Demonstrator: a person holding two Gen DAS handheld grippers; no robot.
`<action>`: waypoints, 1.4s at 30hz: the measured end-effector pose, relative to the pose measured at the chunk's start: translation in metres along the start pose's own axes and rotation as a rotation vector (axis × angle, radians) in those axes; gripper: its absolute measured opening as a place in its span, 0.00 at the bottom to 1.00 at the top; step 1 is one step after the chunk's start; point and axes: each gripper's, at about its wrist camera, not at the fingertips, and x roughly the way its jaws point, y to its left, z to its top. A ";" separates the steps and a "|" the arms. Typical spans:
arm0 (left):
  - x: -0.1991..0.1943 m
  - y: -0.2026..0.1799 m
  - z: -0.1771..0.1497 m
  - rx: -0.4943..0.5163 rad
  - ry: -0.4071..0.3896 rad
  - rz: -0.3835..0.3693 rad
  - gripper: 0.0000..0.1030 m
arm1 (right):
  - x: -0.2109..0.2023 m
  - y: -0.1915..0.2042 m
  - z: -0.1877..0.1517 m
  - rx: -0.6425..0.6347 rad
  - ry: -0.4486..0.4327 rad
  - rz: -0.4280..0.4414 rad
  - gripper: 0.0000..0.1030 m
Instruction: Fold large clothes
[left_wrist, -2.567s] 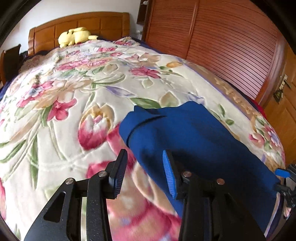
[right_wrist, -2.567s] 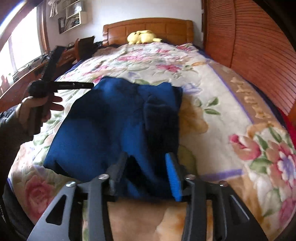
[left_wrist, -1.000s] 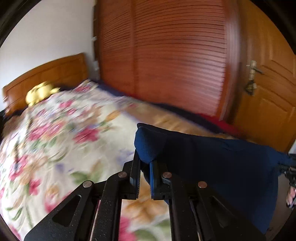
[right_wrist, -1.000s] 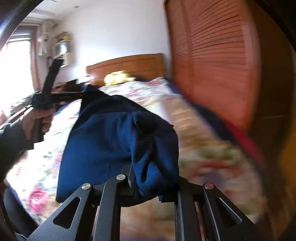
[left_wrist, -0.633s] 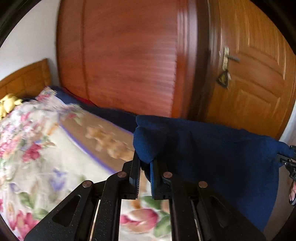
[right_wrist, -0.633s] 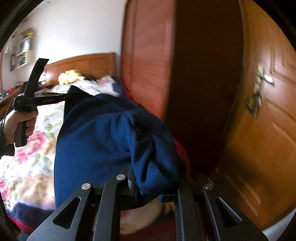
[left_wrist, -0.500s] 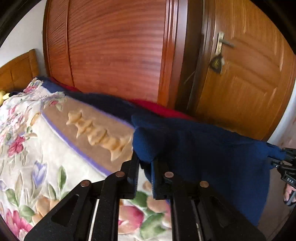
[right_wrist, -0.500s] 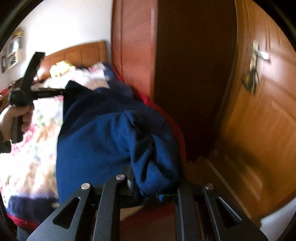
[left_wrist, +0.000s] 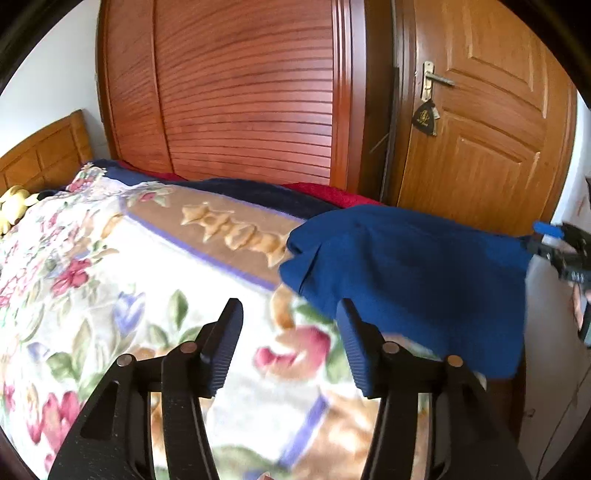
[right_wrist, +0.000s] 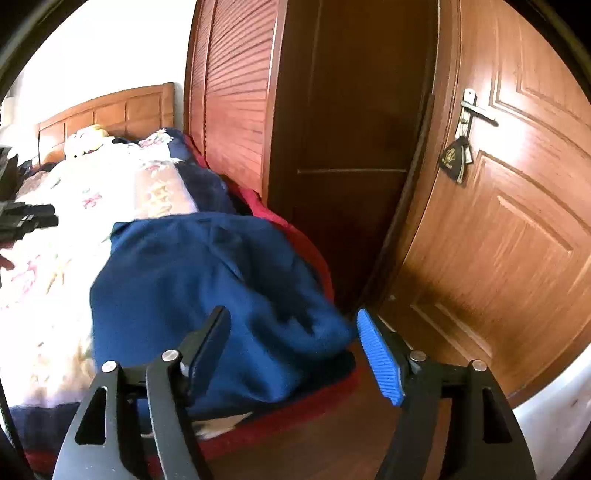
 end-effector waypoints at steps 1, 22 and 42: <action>-0.010 0.001 -0.006 -0.003 -0.009 0.000 0.53 | -0.005 0.005 0.002 -0.007 -0.005 0.003 0.72; -0.228 0.037 -0.149 -0.182 -0.103 0.358 0.54 | -0.117 0.195 -0.029 -0.114 -0.086 0.356 0.81; -0.344 0.080 -0.284 -0.461 -0.118 0.634 0.54 | -0.170 0.335 -0.068 -0.255 -0.123 0.664 0.81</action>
